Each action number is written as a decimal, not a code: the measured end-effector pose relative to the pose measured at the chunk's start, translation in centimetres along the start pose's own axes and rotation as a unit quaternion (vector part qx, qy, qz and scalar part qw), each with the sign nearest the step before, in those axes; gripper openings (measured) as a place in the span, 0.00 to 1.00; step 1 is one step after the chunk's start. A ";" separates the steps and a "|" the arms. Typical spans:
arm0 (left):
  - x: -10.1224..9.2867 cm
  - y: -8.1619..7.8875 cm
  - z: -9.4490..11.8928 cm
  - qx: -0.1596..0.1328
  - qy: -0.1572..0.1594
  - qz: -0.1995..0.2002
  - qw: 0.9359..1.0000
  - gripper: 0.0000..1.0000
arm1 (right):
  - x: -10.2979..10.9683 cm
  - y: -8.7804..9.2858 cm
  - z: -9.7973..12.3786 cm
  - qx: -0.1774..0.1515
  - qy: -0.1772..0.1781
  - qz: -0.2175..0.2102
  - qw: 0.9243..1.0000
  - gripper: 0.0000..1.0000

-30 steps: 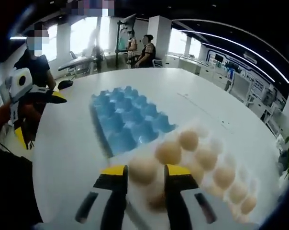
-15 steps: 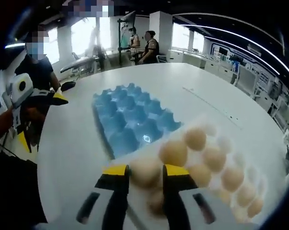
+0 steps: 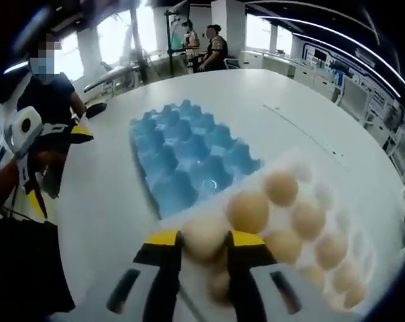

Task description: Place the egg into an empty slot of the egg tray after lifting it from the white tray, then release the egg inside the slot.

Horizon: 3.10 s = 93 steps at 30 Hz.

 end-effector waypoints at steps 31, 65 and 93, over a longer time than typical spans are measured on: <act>0.1 0.0 -0.4 0.006 0.005 -0.001 1.000 1.00 | 0.3 0.2 -0.5 0.108 -0.011 0.012 0.994 0.28; 3.1 -0.4 2.0 -0.010 -0.043 0.030 0.999 1.00 | -0.1 -1.1 1.1 0.075 0.013 0.035 0.996 0.27; 4.7 -0.5 2.8 -0.010 -0.069 0.028 0.997 1.00 | 2.0 -4.9 0.6 0.026 -0.012 0.049 0.998 0.27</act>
Point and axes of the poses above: the point that each gripper's makers call its tool centre point, and the gripper's own axes: z roughly backward along the fingers, x roughly to its left, y roughly out of its underside, the point moved 1 cm from there along z, roughly backward along the fingers, and after that the axes turned 5 degrees about x, right-handed, at the moved point
